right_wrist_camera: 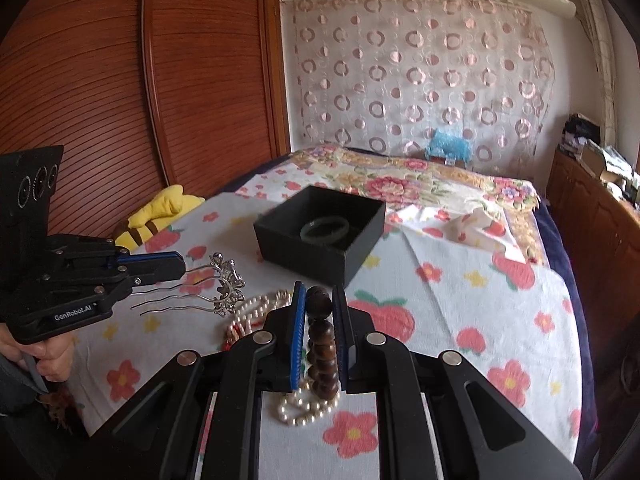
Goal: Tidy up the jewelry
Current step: 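Carry the hairpin and bead bracelet over the black box with both tools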
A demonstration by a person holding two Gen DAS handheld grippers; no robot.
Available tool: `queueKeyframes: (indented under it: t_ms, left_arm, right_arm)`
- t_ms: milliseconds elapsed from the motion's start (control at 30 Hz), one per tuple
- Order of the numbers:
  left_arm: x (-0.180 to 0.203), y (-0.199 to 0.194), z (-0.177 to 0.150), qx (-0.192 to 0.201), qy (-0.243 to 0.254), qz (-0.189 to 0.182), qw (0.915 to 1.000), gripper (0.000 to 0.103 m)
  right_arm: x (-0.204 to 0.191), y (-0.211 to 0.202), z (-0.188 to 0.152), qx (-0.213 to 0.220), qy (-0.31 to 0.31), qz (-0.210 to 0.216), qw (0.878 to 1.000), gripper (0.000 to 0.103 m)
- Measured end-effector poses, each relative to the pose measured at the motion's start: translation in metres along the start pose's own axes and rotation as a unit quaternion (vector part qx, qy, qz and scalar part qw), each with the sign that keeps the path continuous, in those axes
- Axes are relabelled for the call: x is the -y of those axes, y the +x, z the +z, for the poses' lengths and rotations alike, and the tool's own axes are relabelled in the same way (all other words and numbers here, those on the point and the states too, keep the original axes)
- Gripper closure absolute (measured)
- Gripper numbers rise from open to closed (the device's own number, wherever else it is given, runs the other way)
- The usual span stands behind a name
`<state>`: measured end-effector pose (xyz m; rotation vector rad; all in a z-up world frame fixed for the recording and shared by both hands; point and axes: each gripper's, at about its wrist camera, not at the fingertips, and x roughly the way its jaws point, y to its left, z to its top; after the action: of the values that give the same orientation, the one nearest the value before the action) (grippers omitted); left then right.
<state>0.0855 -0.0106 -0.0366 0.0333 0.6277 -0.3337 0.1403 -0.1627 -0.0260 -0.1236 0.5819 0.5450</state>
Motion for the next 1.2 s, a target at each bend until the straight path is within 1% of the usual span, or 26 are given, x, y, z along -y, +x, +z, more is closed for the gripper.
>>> queueKeyframes:
  t_ms: [267,433,600,833,1033,1200]
  left_arm:
    - [-0.020,0.007,0.020,0.011,-0.004,0.013,0.9998,0.102]
    - [-0.033,0.016,0.040,0.021,-0.010,0.018,0.9996,0.102]
    - [-0.040,0.035,0.063,0.023,-0.010,0.017,0.9995,0.102]
    - [-0.050,0.083,0.092,0.003,-0.010,0.008,0.9999,0.102]
    - [-0.055,0.119,0.095,-0.022,-0.010,-0.001,0.9997,0.102]
    - [-0.060,0.136,0.088,-0.037,-0.015,-0.009,0.9992,0.102]
  right_arm:
    - [-0.002,0.002,0.040,0.023,-0.021,0.004,1.000,0.088]
    - [0.000,0.012,0.062,0.029,-0.033,0.006,0.999,0.088]
    - [0.008,0.027,0.080,0.032,-0.031,0.008,0.999,0.088]
    - [0.021,0.053,0.098,0.029,-0.027,0.014,0.999,0.088]
    - [0.032,0.076,0.104,0.027,-0.011,0.026,0.999,0.088]
    - [0.037,0.094,0.104,0.016,-0.008,0.031,0.999,0.088]
